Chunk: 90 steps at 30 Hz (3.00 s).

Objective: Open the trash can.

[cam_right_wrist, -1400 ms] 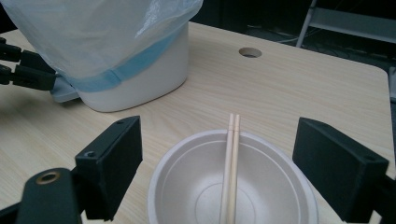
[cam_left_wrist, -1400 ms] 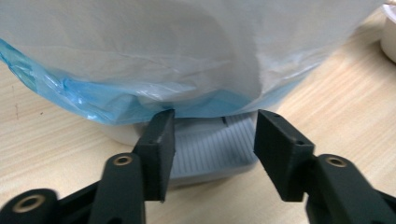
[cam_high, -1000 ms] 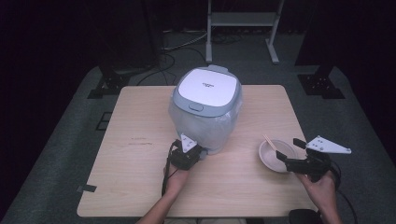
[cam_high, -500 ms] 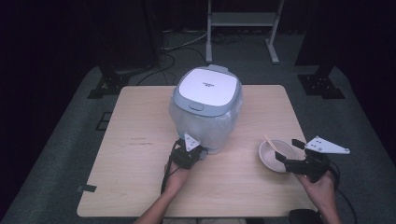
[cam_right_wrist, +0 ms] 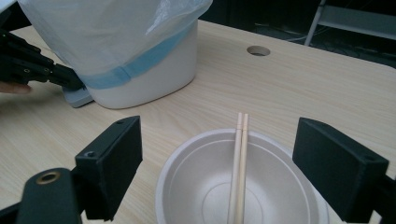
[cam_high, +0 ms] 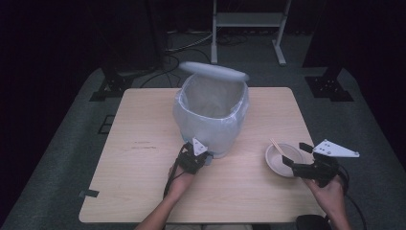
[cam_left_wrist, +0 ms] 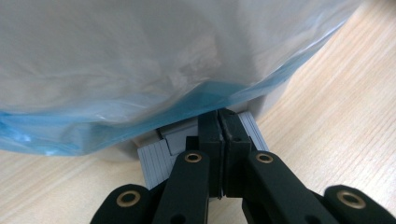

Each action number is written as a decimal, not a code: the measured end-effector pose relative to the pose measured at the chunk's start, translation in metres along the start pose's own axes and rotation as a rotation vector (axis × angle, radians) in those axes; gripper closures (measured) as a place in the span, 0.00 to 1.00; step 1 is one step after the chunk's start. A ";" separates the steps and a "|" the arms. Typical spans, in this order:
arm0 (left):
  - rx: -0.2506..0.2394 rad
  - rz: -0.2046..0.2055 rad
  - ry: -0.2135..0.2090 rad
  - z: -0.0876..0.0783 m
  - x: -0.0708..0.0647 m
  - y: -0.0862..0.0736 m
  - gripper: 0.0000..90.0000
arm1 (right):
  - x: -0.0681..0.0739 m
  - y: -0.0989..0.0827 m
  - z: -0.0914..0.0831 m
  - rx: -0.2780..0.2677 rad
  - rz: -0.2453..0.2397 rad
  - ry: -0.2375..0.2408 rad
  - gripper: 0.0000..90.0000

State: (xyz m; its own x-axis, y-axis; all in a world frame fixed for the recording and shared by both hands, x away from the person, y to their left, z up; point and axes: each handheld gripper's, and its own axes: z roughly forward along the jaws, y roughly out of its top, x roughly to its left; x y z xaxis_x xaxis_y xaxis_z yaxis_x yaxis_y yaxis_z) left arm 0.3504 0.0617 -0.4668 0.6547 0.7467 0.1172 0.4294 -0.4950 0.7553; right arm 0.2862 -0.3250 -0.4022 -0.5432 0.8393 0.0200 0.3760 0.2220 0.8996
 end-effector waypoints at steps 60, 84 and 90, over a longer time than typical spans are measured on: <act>-0.007 -0.015 -0.033 0.003 0.005 -0.002 0.99 | -0.015 0.018 0.044 0.365 0.000 0.097 0.88; -0.016 -0.016 -0.031 0.003 0.004 -0.004 0.99 | 0.008 0.088 0.014 0.263 -0.063 0.183 0.88; -0.024 -0.021 -0.027 0.003 0.004 -0.004 0.99 | 0.009 0.105 0.009 0.239 -0.069 0.208 0.88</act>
State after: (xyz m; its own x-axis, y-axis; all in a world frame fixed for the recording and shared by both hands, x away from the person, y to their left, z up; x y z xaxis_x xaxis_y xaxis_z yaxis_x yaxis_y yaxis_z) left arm 0.3529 0.0655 -0.4714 0.6625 0.7444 0.0834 0.4284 -0.4678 0.7731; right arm 0.3278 -0.2894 -0.3113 -0.7063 0.7041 0.0733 0.4850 0.4059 0.7746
